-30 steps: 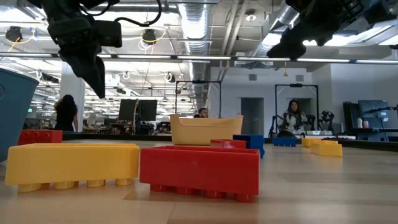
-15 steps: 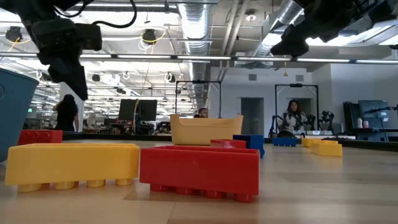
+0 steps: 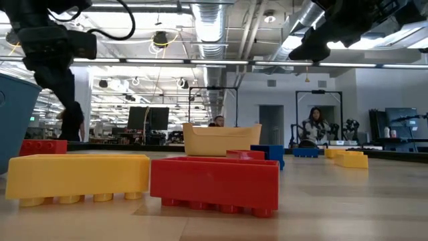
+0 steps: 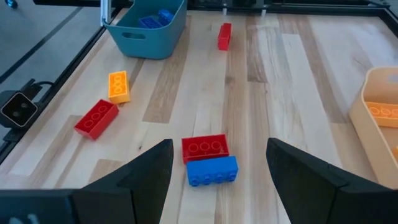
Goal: Sort & place blocks by color
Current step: Put the red game piece into the green bin
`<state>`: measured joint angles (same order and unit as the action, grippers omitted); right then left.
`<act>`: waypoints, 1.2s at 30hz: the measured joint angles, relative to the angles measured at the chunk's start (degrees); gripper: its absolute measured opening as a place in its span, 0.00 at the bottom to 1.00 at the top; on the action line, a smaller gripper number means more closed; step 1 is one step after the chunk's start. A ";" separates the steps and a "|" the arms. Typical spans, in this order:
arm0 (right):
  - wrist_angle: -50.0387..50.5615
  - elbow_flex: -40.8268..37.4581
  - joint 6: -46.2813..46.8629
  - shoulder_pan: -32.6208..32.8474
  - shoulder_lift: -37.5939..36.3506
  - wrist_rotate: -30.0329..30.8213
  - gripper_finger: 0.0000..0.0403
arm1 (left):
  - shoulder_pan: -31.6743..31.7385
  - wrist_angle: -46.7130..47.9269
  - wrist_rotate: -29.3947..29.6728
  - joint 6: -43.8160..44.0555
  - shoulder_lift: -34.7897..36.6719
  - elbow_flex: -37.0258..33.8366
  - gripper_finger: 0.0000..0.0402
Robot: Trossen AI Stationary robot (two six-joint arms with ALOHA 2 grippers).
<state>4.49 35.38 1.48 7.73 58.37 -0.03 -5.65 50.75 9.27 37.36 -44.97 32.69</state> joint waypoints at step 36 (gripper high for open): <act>-0.22 0.00 1.77 0.91 0.00 0.13 0.70 | -4.54 -3.01 -4.97 -3.78 -21.95 0.26 0.76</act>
<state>4.27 35.38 3.24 8.64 58.37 0.10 -10.19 47.75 4.30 33.57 -66.92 32.95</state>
